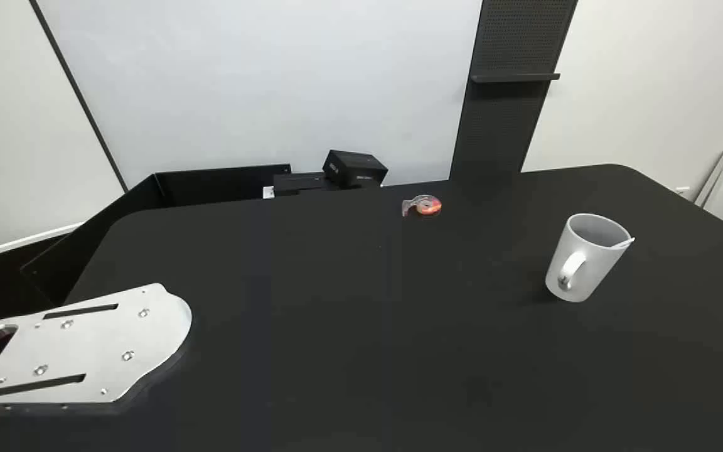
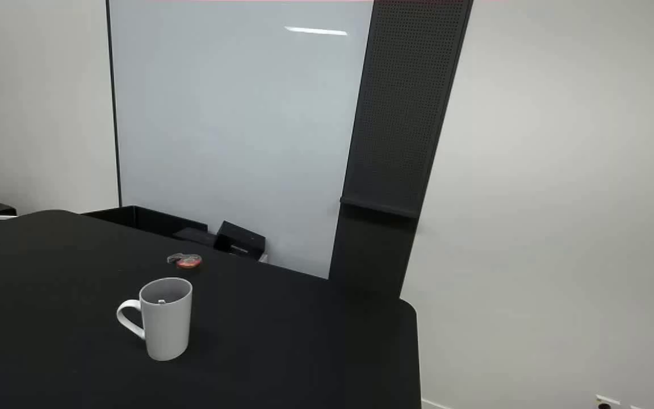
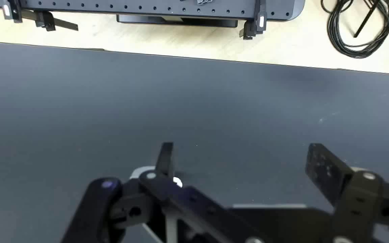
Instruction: Take the spoon out of the cup and put it on the table
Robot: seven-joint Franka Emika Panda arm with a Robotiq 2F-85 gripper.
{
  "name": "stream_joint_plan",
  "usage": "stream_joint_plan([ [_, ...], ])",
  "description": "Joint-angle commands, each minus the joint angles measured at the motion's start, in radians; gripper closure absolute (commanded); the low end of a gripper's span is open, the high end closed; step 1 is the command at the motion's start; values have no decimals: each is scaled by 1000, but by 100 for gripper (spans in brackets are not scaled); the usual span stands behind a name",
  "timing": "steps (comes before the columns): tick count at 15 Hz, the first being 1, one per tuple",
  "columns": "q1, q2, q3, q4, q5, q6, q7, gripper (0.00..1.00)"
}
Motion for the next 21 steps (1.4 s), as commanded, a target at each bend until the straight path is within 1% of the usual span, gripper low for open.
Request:
stream_joint_plan([
  [1,4,1,-3,2,-3,-1,2,0],
  [8,-2,1,-3,3,-12,-5,8,0],
  [10,-43,-30,11,-21,-45,54,90,0],
  [15,-111,-77,18,-80,-121,235,183,0],
  [19,-190,-84,20,-130,-186,361,280,0],
  [21,-223,-73,10,-149,-222,408,286,0],
])
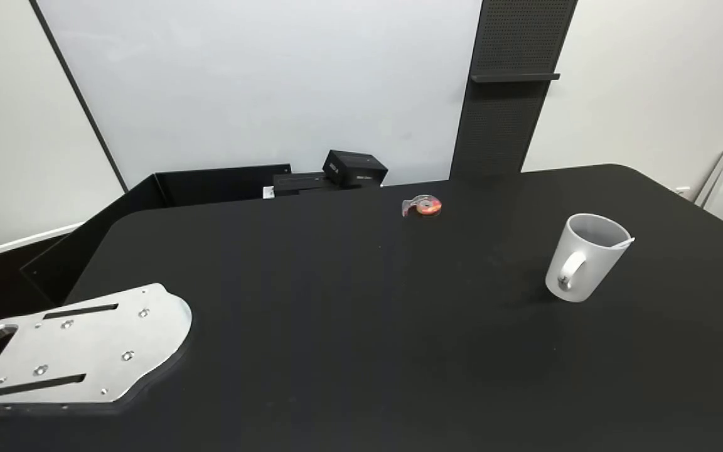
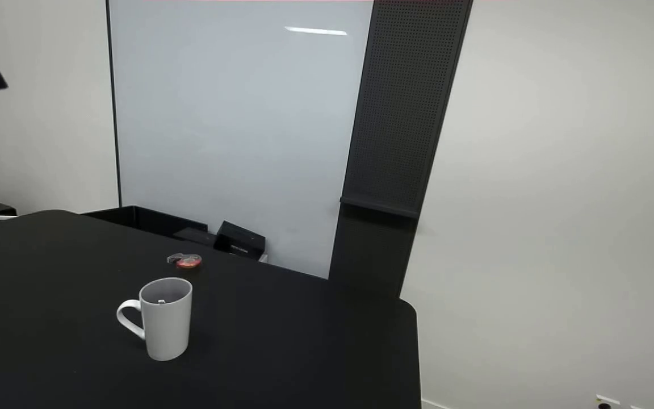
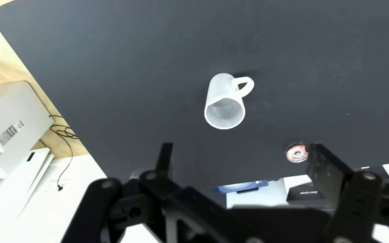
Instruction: Take the spoon out of the cup and put it on the table
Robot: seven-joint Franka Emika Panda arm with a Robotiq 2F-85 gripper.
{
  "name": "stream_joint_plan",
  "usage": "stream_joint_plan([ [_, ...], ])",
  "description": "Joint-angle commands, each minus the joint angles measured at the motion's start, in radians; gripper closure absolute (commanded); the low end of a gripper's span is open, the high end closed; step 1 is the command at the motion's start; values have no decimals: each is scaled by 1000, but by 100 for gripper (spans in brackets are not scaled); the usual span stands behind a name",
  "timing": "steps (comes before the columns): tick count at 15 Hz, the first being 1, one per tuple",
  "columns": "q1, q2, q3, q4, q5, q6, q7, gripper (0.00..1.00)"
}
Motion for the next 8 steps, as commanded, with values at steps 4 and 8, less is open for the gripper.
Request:
stream_joint_plan([
  [4,-123,22,-27,-60,-80,149,80,0],
  [8,-168,96,-65,-70,-57,246,91,0],
])
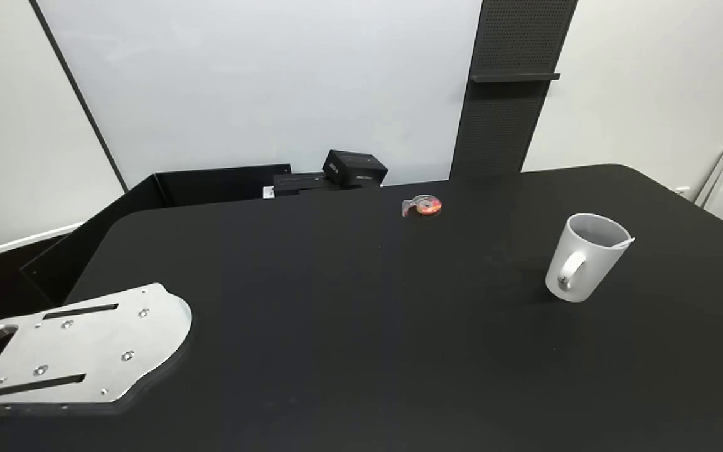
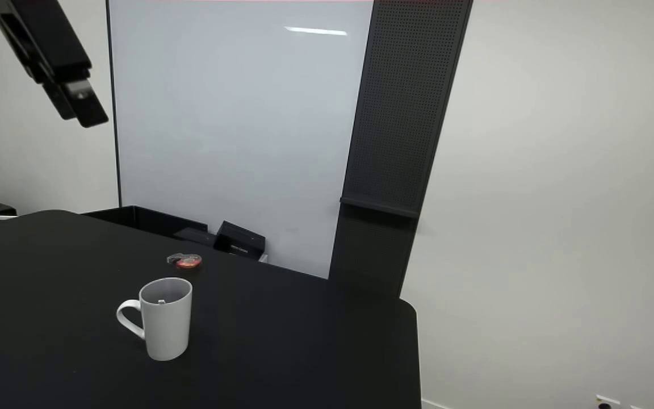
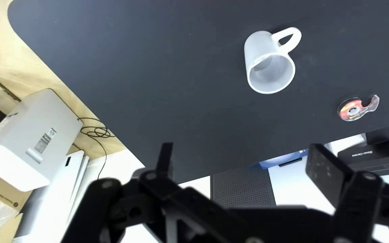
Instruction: Take the spoon out of the cup and put it on the table
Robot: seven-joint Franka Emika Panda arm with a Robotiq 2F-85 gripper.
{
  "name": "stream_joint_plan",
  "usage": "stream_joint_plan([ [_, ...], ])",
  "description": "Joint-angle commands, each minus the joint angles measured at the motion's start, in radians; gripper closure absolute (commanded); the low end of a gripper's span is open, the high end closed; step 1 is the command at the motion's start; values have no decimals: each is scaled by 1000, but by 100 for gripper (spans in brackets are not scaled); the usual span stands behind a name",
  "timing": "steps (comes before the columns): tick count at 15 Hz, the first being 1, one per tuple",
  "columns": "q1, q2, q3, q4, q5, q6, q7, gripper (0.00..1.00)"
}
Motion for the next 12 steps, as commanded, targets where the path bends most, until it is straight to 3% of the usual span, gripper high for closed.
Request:
stream_joint_plan([
  [1,-17,74,-33,-22,10,125,57,0],
  [7,-23,287,-69,-15,77,418,81,0],
  [12,-13,458,-90,44,150,534,157,0],
])
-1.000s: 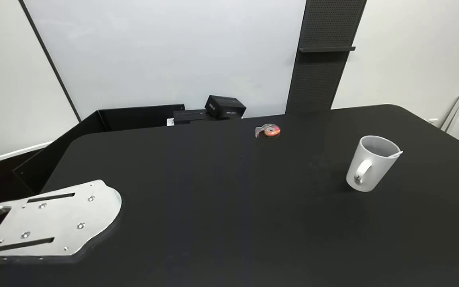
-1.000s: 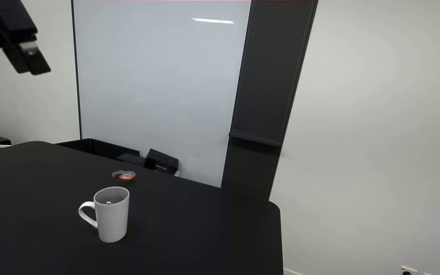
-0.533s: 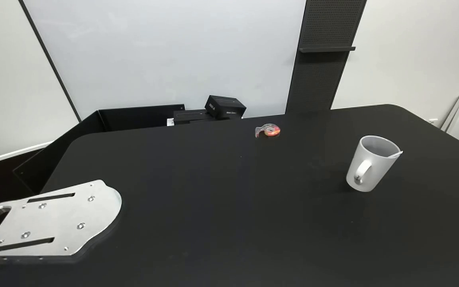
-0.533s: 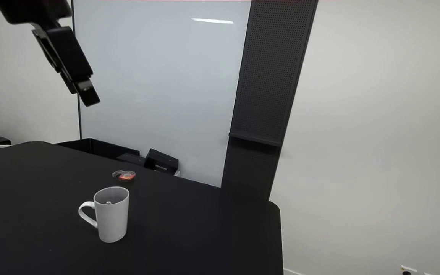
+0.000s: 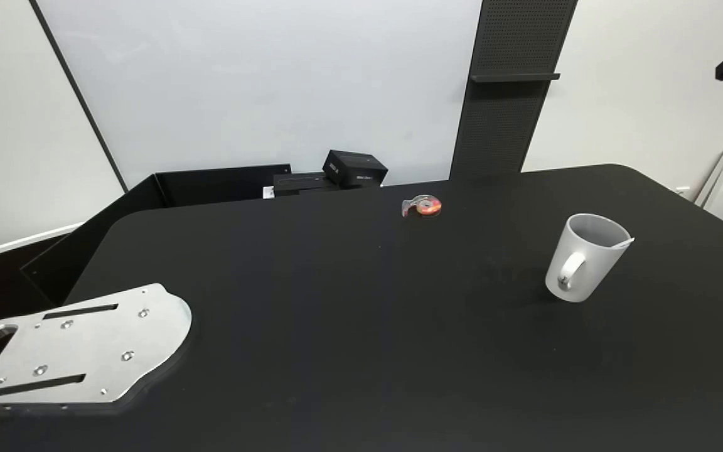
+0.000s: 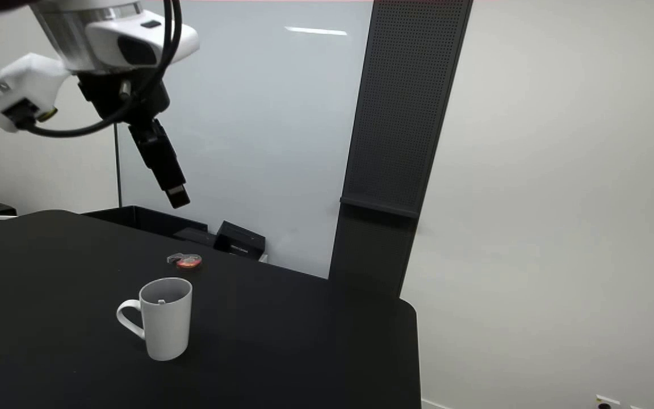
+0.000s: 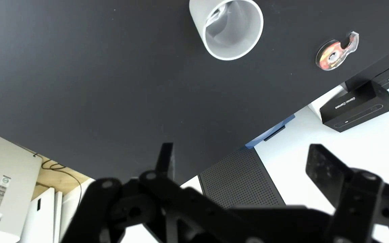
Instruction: Take the spoon out of the cup and put it on the table
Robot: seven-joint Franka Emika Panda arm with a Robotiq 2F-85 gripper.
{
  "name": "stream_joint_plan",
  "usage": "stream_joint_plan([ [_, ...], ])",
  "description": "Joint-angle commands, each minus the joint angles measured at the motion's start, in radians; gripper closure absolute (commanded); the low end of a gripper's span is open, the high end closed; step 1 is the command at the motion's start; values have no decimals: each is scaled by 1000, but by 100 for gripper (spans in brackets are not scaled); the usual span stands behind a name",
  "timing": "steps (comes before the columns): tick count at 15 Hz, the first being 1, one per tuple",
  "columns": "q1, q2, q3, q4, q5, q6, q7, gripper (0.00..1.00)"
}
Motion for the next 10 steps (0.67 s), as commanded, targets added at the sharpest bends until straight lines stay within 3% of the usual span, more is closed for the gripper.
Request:
stream_joint_plan([
  [1,14,134,-16,75,51,36,98,0],
  [7,62,268,-59,134,71,-2,142,0],
  [10,112,321,-88,160,137,4,82,0],
])
